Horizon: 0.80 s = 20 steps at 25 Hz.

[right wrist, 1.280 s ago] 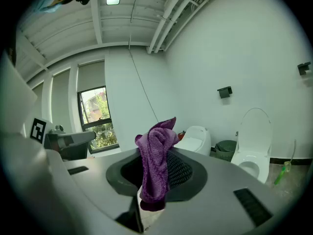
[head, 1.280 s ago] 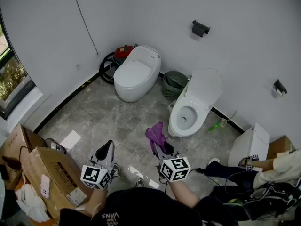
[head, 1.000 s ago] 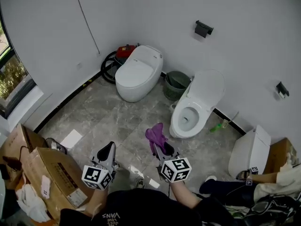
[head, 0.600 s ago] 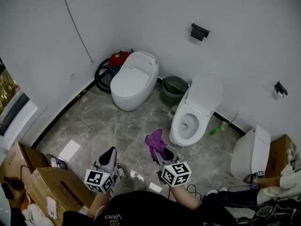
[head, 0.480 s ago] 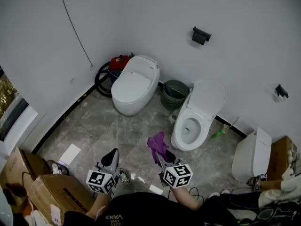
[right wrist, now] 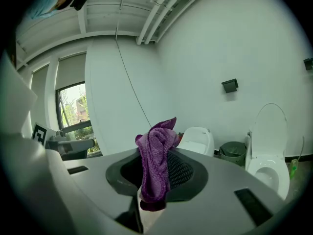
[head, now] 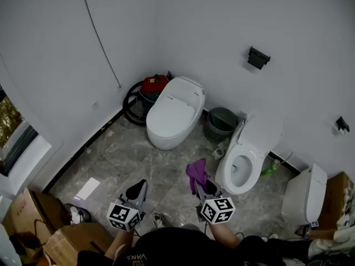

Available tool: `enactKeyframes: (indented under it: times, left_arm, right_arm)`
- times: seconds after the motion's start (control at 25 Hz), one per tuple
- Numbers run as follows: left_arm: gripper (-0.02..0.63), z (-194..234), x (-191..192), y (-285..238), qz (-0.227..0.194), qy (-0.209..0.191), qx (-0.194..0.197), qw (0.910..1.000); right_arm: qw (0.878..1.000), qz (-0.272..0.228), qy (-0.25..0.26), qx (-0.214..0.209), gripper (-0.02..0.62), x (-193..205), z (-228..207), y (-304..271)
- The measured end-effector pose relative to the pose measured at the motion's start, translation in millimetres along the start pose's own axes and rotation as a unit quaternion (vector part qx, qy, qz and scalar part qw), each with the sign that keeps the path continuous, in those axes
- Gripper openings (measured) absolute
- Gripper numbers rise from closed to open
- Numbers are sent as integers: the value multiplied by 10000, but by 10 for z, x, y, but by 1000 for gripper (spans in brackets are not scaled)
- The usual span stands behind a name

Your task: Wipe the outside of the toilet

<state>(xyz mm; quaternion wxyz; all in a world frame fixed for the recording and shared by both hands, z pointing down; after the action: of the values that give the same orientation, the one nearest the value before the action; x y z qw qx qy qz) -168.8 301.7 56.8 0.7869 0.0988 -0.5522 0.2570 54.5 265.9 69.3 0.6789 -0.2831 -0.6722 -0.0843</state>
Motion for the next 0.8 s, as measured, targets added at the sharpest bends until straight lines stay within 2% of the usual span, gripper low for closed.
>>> enactKeyframes:
  times: [0.36, 0.52, 0.68, 0.8]
  left_arm:
    - [2, 532, -84, -234, -56, 234, -210, 9995]
    - [3, 711, -116, -366, -151, 310, -480, 9983]
    - [3, 804, -189, -635, -257, 365, -869, 9952]
    - [3, 810, -286, -885, -372, 338, -1023, 9935]
  right_arm:
    - [9998, 178, 78, -96, 89, -129, -59, -670]
    - [9992, 154, 129, -355, 89, -173, -132, -1015]
    - [9973, 147, 202, -687, 89, -267, -322, -1339]
    - [9956, 187, 241, -883, 89, -340, -494, -1557]
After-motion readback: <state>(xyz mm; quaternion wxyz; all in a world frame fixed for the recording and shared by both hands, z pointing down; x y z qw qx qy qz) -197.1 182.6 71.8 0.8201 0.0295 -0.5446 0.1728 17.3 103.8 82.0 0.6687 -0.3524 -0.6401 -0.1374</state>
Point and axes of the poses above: the fingertips, and each gripper's own axes: y backward along the fingers, z to its left, x out of its underside, the point moved 2 cm from there along y, backward along the fingers, and after that the axes turned 11 degrees about y, right-handed, at the moved point
